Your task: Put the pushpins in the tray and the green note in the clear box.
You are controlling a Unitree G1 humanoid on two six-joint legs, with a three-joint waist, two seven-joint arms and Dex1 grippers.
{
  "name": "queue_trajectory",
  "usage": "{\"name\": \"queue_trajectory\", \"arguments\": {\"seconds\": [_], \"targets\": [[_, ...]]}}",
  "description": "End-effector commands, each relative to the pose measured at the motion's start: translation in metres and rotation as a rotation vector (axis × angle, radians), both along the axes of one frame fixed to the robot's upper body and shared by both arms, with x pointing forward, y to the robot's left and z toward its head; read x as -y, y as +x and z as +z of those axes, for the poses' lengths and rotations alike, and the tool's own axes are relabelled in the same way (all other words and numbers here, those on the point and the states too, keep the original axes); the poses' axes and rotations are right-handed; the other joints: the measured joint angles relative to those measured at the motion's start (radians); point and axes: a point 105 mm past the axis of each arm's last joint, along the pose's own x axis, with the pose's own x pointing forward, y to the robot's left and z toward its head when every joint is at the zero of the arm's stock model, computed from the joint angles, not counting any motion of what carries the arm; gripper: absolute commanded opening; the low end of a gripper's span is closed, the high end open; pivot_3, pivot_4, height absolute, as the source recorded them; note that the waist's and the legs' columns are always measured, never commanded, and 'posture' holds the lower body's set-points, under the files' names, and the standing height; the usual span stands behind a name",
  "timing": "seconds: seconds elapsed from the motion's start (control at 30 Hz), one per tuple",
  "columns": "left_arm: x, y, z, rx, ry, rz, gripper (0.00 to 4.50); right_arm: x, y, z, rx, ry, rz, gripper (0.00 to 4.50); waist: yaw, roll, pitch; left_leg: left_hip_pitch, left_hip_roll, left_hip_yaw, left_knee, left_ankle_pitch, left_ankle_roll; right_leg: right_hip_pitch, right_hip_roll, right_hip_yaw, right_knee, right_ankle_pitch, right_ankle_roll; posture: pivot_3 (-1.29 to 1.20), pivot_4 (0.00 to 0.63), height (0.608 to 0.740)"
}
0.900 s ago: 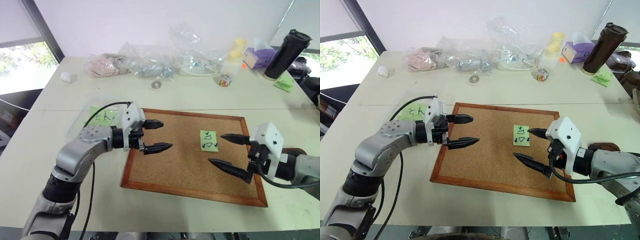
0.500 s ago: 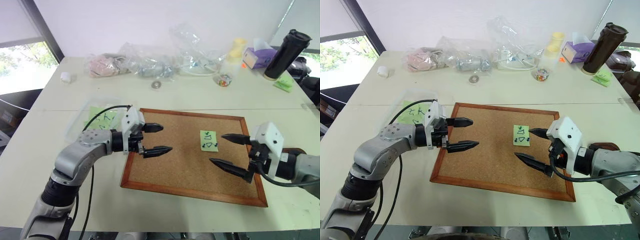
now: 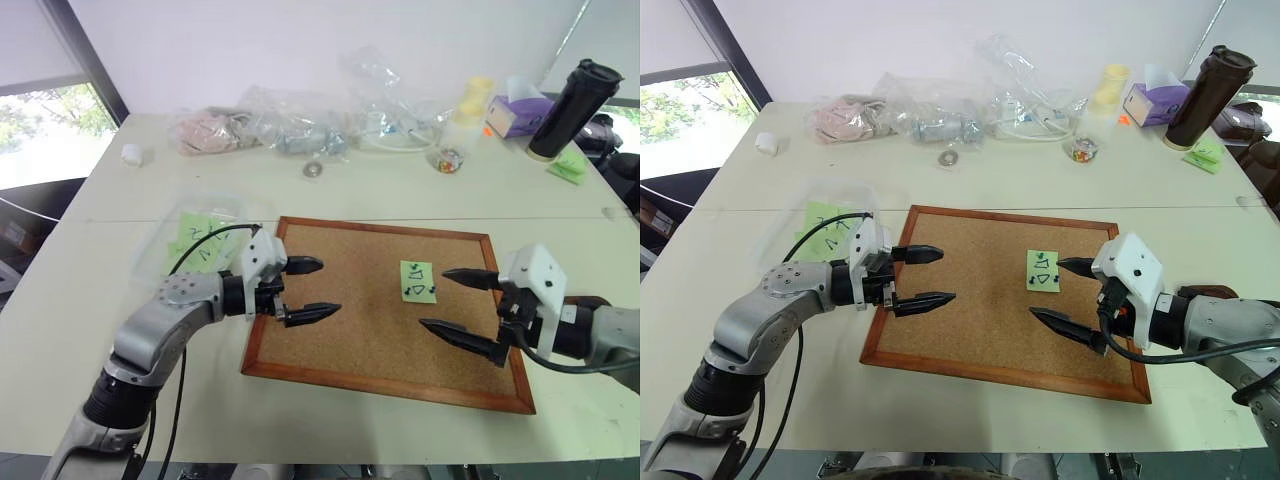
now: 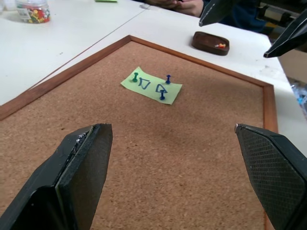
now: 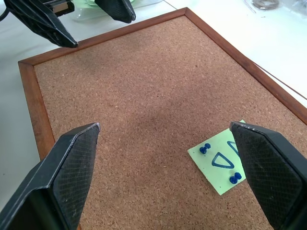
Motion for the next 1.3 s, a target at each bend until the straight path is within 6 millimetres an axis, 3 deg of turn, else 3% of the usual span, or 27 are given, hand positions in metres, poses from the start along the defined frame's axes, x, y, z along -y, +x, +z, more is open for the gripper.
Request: {"name": "queue_trajectory", "arguments": {"seconds": [0.03, 0.33, 0.4, 0.47, 0.67, 0.97, 1.13, 1.3], "targets": [[0.004, -0.001, 0.008, 0.046, -0.018, -0.021, 4.48, 0.002, 0.001, 0.008, 0.031, -0.014, -0.001, 4.50, 0.000, 0.000, 0.000, 0.000, 0.000, 0.000, 0.000, 0.000, 0.000, 0.000, 0.000, 0.000, 0.000, 0.000, 0.000, 0.00, 0.150, 0.730], [0.010, 0.004, 0.012, 0.094, -0.022, -0.022, 4.48, 0.002, 0.003, 0.008, 0.041, -0.010, -0.009, 4.50, 0.001, 0.000, 0.000, 0.000, 0.000, 0.000, 0.000, 0.000, 0.000, 0.000, 0.000, 0.000, 0.000, 0.000, 0.000, 0.00, 0.150, 0.730], [0.012, 0.006, 0.014, 0.099, -0.035, -0.018, 3.97, 0.002, 0.003, 0.007, 0.042, -0.010, -0.012, 4.50, 0.001, 0.000, 0.000, 0.000, 0.000, 0.000, 0.000, 0.000, 0.000, 0.000, 0.000, 0.000, 0.000, 0.000, 0.000, 0.00, 0.150, 0.730], [0.013, 0.007, 0.014, 0.094, -0.042, -0.020, 3.14, 0.002, 0.003, 0.006, 0.041, -0.009, -0.012, 4.50, 0.000, 0.000, 0.000, 0.000, 0.000, 0.000, 0.000, 0.000, 0.000, 0.000, 0.000, 0.000, 0.000, 0.000, 0.000, 0.00, 0.150, 0.730], [0.023, 0.008, -0.001, 0.083, -0.007, -0.045, 0.01, 0.003, 0.006, 0.007, 0.052, -0.008, -0.019, 4.50, 0.000, 0.000, 0.000, 0.000, 0.000, 0.000, 0.000, 0.000, 0.000, 0.000, 0.000, 0.000, 0.000, 0.000, 0.000, 0.00, 0.150, 0.730], [0.027, 0.015, -0.047, -0.006, 0.058, 0.000, 0.01, 0.004, 0.025, 0.009, 0.108, -0.002, -0.049, 4.50, 0.001, 0.000, 0.000, 0.000, 0.000, 0.000, 0.000, 0.000, 0.000, 0.000, 0.000, 0.000, 0.000, 0.000, 0.000, 0.00, 0.150, 0.730], [0.027, 0.022, -0.060, -0.021, 0.069, 0.049, 0.01, 0.012, 0.045, 0.002, 0.104, -0.020, -0.094, 4.50, 0.000, 0.000, 0.000, 0.000, 0.000, 0.000, 0.000, 0.000, 0.000, 0.000, 0.000, 0.000, 0.000, 0.000, 0.000, 0.00, 0.150, 0.730], [0.022, 0.024, -0.079, -0.027, 0.101, 0.075, 0.01, 0.018, 0.080, -0.011, 0.064, 0.025, -0.169, 4.50, -0.001, 0.000, -0.001, 0.001, 0.000, 0.000, 0.001, 0.000, 0.000, 0.001, 0.000, 0.000, 0.000, 0.000, 0.000, 0.00, 0.150, 0.730]]}}
